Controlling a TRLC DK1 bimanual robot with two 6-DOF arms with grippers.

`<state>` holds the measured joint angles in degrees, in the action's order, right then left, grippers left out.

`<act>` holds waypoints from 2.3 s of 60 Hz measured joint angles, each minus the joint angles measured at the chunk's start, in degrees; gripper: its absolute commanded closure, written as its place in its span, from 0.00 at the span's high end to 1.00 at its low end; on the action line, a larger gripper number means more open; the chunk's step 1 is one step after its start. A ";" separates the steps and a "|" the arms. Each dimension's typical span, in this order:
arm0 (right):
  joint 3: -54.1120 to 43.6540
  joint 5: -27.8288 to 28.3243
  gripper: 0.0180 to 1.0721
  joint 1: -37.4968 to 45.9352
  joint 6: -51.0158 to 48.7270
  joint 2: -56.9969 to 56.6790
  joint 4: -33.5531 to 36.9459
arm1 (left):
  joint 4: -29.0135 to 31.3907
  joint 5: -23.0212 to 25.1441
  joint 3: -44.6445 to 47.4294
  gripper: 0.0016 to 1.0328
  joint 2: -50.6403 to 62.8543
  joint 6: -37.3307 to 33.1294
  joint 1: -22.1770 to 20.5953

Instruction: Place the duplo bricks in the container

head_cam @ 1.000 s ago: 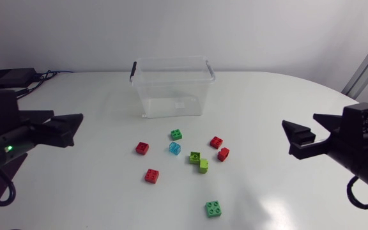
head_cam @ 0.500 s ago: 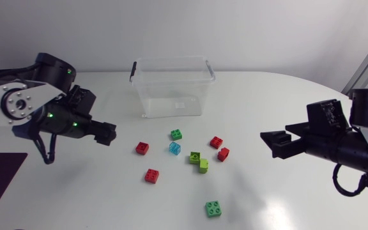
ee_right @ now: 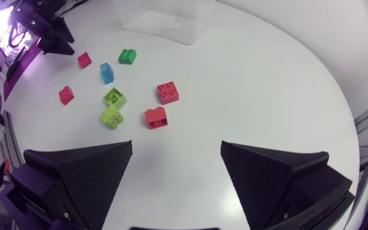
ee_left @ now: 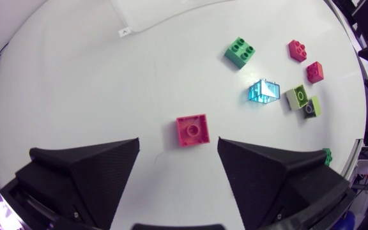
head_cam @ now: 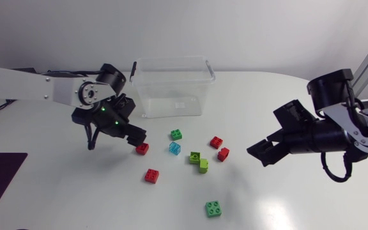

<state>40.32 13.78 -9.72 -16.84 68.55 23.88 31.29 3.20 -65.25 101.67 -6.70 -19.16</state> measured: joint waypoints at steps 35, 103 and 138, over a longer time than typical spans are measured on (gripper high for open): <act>2.01 0.44 0.95 -2.99 -3.80 7.78 -0.57 | 4.00 -2.03 -8.11 0.46 13.16 1.36 -2.40; 13.20 -4.07 0.76 -9.79 -9.33 32.04 -4.94 | 6.29 -1.97 -18.10 0.27 -2.99 2.14 -2.64; 12.00 -6.84 0.25 -11.19 -9.09 27.54 -4.00 | -11.39 -1.97 -24.72 0.29 0.33 2.62 -2.08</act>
<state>52.31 6.94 -20.91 -25.93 96.09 19.88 19.90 1.23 -89.97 102.00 -4.08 -21.23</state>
